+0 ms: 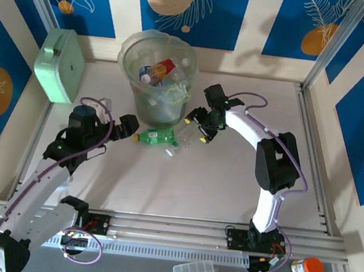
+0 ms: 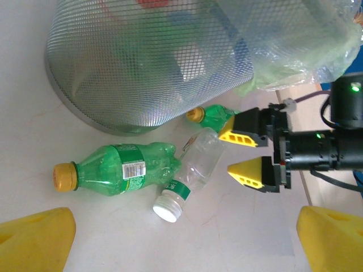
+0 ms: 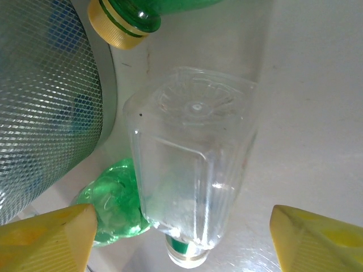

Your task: Put the plastic bottles in the bin

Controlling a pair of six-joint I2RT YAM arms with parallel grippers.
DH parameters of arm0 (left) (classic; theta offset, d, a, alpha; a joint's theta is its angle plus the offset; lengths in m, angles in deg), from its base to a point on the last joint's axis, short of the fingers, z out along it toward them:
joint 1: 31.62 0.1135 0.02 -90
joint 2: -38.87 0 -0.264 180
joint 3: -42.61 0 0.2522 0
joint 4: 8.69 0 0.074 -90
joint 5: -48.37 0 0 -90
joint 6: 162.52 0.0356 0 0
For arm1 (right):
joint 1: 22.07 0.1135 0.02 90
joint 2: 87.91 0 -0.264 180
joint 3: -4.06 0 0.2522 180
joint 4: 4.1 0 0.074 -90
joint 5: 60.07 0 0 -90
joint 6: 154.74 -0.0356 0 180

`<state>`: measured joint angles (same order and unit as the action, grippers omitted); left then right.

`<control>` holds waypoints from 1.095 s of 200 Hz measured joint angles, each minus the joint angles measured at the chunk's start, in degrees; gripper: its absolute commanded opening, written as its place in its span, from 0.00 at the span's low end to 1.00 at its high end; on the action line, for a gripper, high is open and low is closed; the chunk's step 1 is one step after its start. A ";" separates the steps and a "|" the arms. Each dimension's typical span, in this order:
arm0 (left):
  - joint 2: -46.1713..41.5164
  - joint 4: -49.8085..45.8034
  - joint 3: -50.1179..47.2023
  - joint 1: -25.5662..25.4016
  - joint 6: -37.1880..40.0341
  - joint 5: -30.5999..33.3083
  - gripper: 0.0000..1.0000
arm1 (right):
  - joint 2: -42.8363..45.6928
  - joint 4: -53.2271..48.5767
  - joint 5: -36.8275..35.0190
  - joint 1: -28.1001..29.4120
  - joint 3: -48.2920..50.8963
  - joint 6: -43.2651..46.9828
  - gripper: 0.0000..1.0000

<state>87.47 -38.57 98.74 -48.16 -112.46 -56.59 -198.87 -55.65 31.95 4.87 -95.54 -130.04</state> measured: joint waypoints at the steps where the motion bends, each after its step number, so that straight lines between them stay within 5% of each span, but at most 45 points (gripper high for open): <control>1: -0.02 0.00 0.00 -0.02 0.02 0.00 0.99 | -0.11 -0.04 0.07 0.02 -0.13 -0.04 0.83; 104: -1.05 -0.17 0.00 -2.32 2.60 0.20 0.99 | -13.03 -12.37 -4.33 3.06 -13.92 -0.59 0.77; 166: -1.20 -0.15 -0.02 -2.49 2.84 0.20 0.99 | -12.04 -13.14 -6.38 3.10 -12.28 -0.39 0.52; 219: -1.16 0.33 -0.02 -2.49 2.99 -0.26 0.99 | -6.10 -13.38 -7.82 3.08 -5.09 -0.11 0.41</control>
<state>86.31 -38.24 98.71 -50.65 -109.47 -56.86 -204.97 -69.02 24.13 7.95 -100.64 -130.15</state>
